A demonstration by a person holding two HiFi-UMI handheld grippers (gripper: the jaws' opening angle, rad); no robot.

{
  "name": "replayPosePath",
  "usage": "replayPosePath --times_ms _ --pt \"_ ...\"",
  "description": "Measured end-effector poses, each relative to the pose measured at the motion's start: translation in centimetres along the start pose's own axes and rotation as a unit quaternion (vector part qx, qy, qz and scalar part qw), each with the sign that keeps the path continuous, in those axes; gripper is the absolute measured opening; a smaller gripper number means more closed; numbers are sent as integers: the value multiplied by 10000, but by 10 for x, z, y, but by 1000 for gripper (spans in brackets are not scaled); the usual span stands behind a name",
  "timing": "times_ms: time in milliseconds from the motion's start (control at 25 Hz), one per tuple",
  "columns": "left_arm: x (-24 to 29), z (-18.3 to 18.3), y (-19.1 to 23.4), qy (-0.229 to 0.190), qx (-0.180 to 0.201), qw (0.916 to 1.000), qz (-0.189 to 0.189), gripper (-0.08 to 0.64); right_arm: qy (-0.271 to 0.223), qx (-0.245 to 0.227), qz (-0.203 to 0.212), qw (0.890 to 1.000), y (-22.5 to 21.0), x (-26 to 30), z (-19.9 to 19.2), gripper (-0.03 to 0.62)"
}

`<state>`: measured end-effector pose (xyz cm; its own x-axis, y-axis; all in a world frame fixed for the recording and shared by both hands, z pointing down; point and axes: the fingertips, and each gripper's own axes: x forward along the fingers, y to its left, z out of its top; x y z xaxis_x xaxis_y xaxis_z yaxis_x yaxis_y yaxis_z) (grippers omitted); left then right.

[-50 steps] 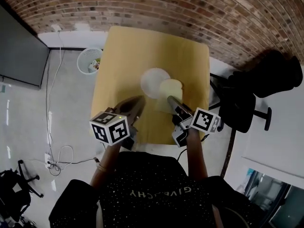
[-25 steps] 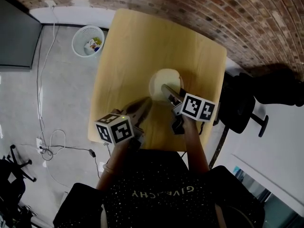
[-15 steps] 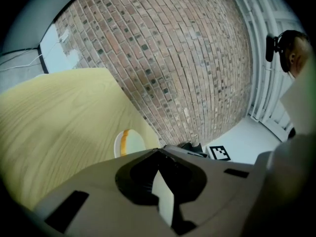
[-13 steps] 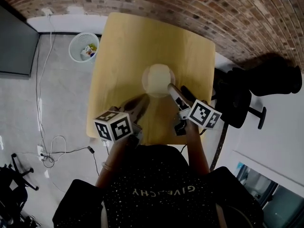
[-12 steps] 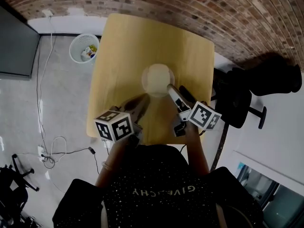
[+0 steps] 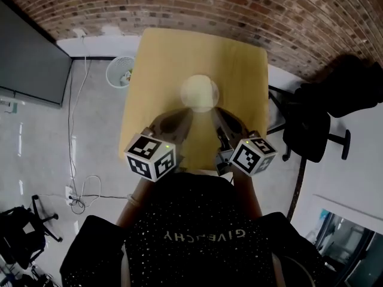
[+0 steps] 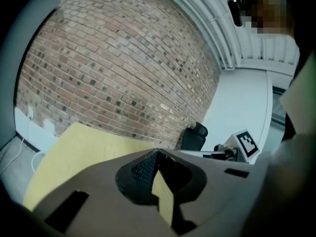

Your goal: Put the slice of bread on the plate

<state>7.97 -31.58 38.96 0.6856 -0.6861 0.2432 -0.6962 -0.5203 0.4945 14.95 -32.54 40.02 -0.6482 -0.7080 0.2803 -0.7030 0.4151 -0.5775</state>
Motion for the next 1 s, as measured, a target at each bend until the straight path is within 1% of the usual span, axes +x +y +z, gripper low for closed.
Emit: replayPosePath --times_ms 80,160,240,360,560,760,1000 --pt "-6 4 -7 -110 166 9998 93 9 -5 -472 -53 9989 5 -7 3 12" --pt "-11 5 -12 -176 305 9992 162 9 -90 -615 -2 9981 11 -13 7 12" --pt "-15 5 -18 -237 355 9989 168 9 -237 -551 94 9982 16 -20 11 12" --pt "-18 3 -25 -318 291 9990 115 9 -358 -537 111 9979 18 -29 13 12" --pt "-17 -1 -37 -299 279 9992 -2 9 -407 -522 50 9978 17 -41 12 12" --pt "-9 -4 -45 -199 268 9992 -232 9 -437 -445 -119 9980 9 -50 11 12" --pt "-5 -8 -41 -243 110 9994 -225 9 -430 -384 -197 9981 2 -55 6 12"
